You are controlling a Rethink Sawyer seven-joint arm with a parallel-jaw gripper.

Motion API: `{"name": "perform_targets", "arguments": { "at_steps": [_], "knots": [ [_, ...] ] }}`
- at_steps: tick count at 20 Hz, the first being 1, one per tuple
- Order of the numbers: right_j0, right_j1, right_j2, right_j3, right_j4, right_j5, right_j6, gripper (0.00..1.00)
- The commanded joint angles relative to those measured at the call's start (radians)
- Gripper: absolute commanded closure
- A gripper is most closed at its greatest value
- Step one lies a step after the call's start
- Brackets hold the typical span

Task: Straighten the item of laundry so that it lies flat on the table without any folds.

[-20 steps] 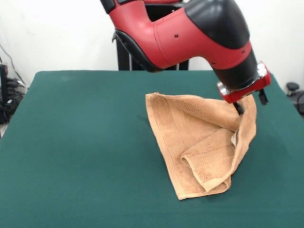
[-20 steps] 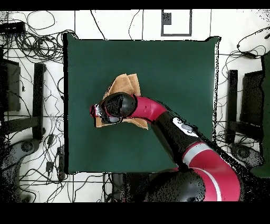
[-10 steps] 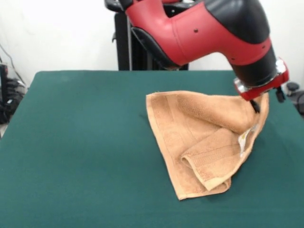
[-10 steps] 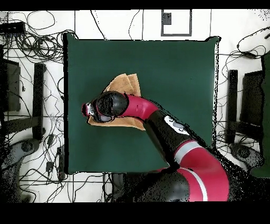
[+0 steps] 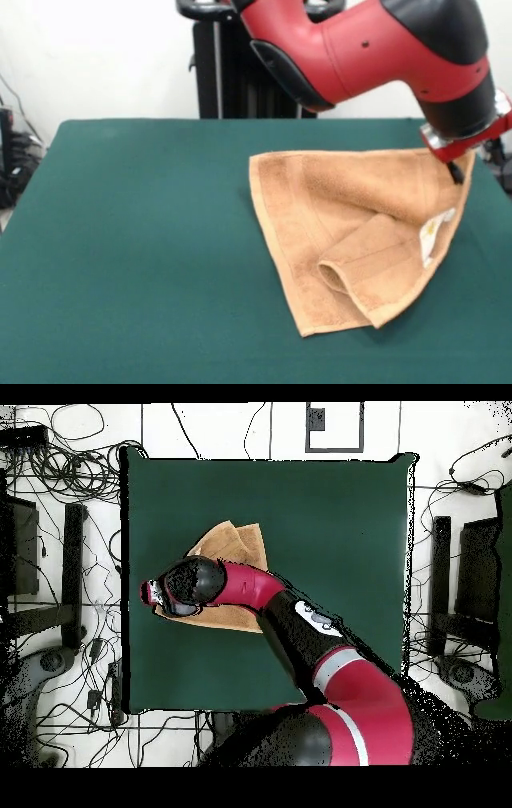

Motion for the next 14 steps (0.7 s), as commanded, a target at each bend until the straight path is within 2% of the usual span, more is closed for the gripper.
{"name": "perform_targets", "arguments": {
  "at_steps": [1, 9, 14],
  "knots": [
    [0.044, 0.027, 0.021, 0.024, 0.071, -0.080, 0.208, 0.00],
    [0.069, 0.038, 0.004, -0.003, 0.078, -0.076, 0.201, 0.00],
    [0.088, 0.066, -0.011, -0.054, 0.081, -0.060, 0.189, 0.00]
  ]
}}
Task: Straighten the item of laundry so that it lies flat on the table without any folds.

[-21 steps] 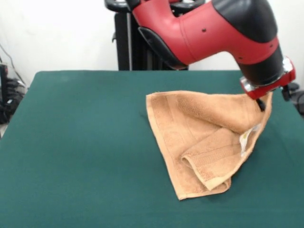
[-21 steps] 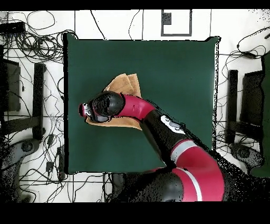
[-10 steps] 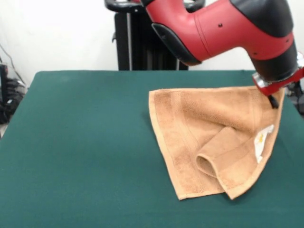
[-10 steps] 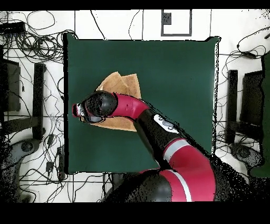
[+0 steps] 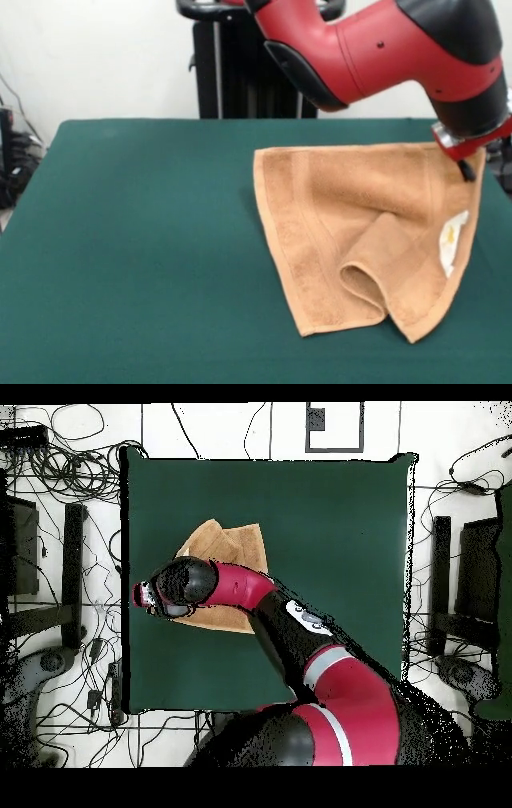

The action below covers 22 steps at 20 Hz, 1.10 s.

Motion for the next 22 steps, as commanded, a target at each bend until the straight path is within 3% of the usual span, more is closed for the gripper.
{"name": "perform_targets", "arguments": {
  "at_steps": [1, 6, 14, 18, 22],
  "knots": [
    [0.063, 0.068, -0.007, -0.062, 0.058, -0.056, 0.185, 0.00],
    [0.070, 0.078, 0.000, -0.078, 0.064, -0.040, 0.176, 0.00],
    [0.050, 0.032, 0.055, 0.001, 0.093, -0.022, 0.163, 0.00],
    [-0.016, 0.000, 0.109, 0.094, 0.093, 0.006, 0.111, 0.00],
    [-0.071, -0.099, 0.105, 0.235, 0.070, 0.050, 0.105, 0.00]
  ]
}}
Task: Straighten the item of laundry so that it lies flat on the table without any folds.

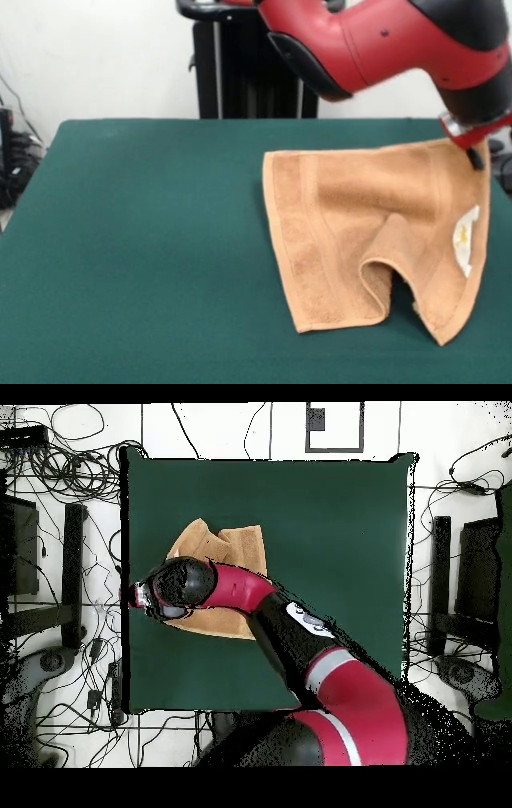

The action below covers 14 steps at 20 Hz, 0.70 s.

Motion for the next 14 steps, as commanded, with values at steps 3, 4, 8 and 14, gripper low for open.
{"name": "perform_targets", "arguments": {
  "at_steps": [3, 4, 8, 14],
  "knots": [
    [-0.067, -0.139, 0.057, 0.280, 0.013, 0.051, 0.113, 0.00],
    [-0.070, -0.149, 0.055, 0.295, 0.009, 0.049, 0.112, 0.00],
    [-0.070, -0.159, 0.044, 0.327, -0.010, 0.031, 0.104, 0.00],
    [-0.061, -0.128, 0.037, 0.347, -0.024, -0.025, 0.096, 0.00]
  ]
}}
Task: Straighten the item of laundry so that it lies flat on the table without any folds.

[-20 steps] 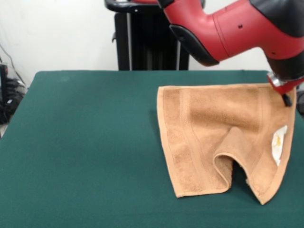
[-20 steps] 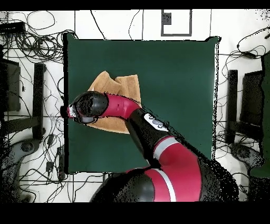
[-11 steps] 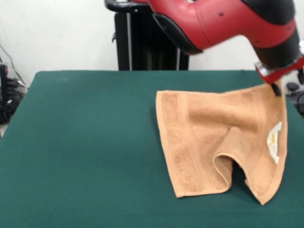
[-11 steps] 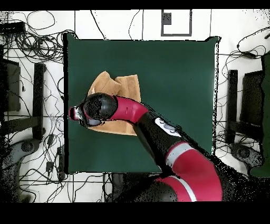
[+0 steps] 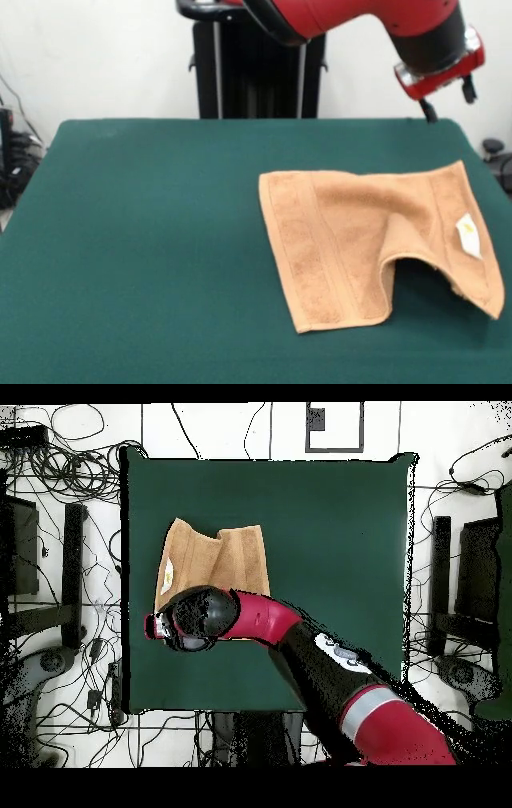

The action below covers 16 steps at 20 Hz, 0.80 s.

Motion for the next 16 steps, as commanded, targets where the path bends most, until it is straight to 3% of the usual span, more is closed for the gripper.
{"name": "perform_targets", "arguments": {
  "at_steps": [1, 8, 13, 16],
  "knots": [
    [0.029, 0.019, 0.030, 0.125, -0.025, -0.036, 0.098, 0.00],
    [0.046, -0.079, 0.001, 0.147, 0.004, -0.049, 0.163, 0.00],
    [0.170, -0.230, -0.202, 0.035, -0.034, 0.083, 0.285, 0.00],
    [0.214, -0.235, -0.273, -0.049, -0.035, 0.123, 0.314, 0.00]
  ]
}}
